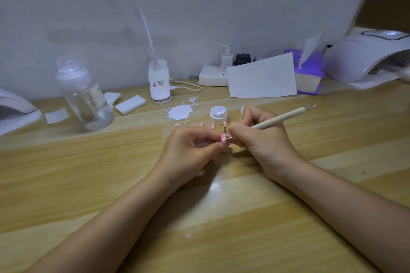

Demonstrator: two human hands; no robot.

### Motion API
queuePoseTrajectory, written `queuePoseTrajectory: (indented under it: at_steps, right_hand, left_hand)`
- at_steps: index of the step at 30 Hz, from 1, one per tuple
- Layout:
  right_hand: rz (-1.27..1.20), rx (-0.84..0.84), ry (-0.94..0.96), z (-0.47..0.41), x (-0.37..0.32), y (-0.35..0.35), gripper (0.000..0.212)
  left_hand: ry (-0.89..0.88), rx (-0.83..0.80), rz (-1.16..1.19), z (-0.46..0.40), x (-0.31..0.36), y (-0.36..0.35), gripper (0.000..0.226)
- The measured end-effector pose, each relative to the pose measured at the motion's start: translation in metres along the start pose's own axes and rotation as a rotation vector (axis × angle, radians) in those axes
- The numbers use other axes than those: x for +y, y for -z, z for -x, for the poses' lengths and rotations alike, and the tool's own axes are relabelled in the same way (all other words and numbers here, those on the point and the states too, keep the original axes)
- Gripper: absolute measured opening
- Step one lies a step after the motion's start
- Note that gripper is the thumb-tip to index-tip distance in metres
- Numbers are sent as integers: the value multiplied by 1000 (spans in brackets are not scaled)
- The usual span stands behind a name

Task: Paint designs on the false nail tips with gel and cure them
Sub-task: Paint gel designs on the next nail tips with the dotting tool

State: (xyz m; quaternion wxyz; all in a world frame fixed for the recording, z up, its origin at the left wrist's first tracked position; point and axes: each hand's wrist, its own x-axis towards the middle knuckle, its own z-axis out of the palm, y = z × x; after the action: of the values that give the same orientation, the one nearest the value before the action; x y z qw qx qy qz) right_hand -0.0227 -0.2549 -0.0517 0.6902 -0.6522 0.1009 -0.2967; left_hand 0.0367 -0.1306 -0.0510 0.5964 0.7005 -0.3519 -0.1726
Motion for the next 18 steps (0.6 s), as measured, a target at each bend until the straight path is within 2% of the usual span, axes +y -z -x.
queuePoseTrajectory:
  at_steps: [10,15,18]
  right_hand:
    - [9,5,-9,0,0,0,43]
    - [-136,43,-72,-1,-1,0,52]
    - [-100,40,-56,-1,-1,0,50]
  left_hand:
    - [-7,-5,-14,-1,-3,1,19]
    - [13,9,-44,0,0,0,9]
    - [27,14,-50,1,1,-1,11]
